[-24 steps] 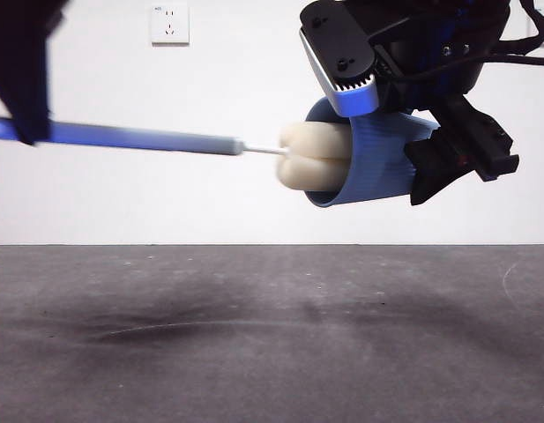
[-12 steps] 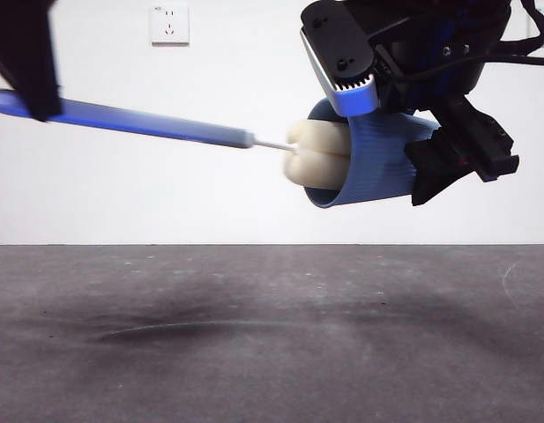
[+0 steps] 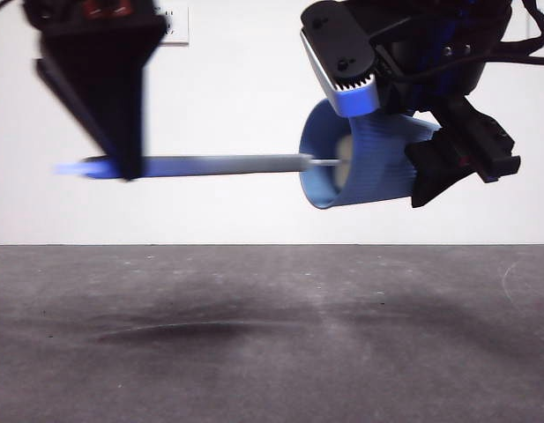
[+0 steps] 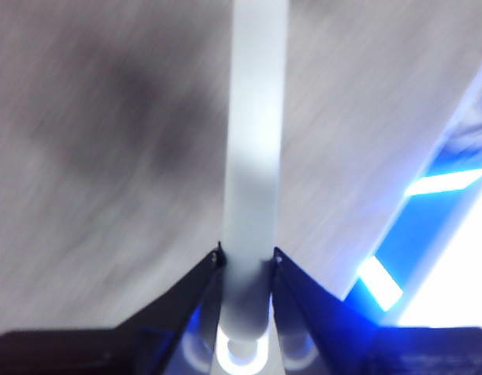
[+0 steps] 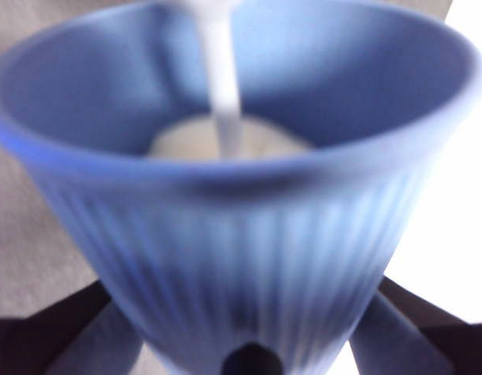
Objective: Pick up the cup brush,pick up the cup,insert the brush into the cup,clean the cup,put the cup brush back,put the cup back to the fixed position on the table
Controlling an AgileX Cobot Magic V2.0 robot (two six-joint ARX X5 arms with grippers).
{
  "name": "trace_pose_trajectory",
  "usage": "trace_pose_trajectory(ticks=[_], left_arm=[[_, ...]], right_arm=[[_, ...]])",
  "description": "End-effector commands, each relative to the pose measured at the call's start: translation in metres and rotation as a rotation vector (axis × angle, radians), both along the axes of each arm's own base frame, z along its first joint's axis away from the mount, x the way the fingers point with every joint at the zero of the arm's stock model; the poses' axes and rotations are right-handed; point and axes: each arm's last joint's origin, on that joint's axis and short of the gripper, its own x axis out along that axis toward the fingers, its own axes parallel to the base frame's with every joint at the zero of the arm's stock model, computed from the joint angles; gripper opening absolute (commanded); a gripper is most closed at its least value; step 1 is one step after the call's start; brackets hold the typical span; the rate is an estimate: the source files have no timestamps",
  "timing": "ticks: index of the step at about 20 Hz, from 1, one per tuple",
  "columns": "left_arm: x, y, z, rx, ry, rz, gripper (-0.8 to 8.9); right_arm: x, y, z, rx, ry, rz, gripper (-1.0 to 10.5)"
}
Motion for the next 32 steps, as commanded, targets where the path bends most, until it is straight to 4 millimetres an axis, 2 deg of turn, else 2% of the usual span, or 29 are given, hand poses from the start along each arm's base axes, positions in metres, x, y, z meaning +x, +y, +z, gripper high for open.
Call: trace_pose_trajectory(ticks=[1, 5, 12, 15, 18, 21, 24, 28, 32], left_arm=[[-0.003, 0.013, 0.003, 0.107, -0.015, 0.067, -0.08], [-0.013, 0.034, 0.018, 0.088, -0.027, 0.11, -0.08], [-0.044, 0.08, 0.046, 0.067, -0.051, 0.227, -0.09], [-0.054, 0.088, 0.055, -0.022, -0.094, 0.3, -0.09], [-0.048, 0.084, 0.059, -0.16, -0.146, 0.42, -0.09], [-0.034, 0.073, 0.042, -0.254, -0.209, 0.526, -0.09], [-0.016, 0.061, 0.011, -0.31, -0.25, 0.639, -0.09], [0.016, 0.037, -0.011, -0.391, -0.261, 0.7, -0.09], [0.042, 0.016, -0.049, -0.339, -0.182, 0.746, -0.09]], right_arm=[[0.001, 0.002, 0.0, 0.04, -0.004, -0.027, -0.2], [0.001, 0.002, 0.0, 0.09, -0.004, -0.067, -0.2], [0.001, 0.002, 0.0, 0.24, -0.01, -0.184, -0.2], [0.001, 0.001, 0.002, 0.427, -0.019, -0.324, -0.2], [-0.005, -0.004, 0.012, 0.769, 0.0, -0.534, -0.2], [-0.018, -0.013, 0.034, 1.145, 0.158, -0.646, -0.2], [-0.033, -0.027, 0.061, 1.357, 0.199, -0.626, -0.2], [-0.053, -0.047, 0.087, 1.511, 0.234, -0.557, -0.2], [-0.068, -0.065, 0.099, 1.556, 0.224, -0.53, -0.2]])
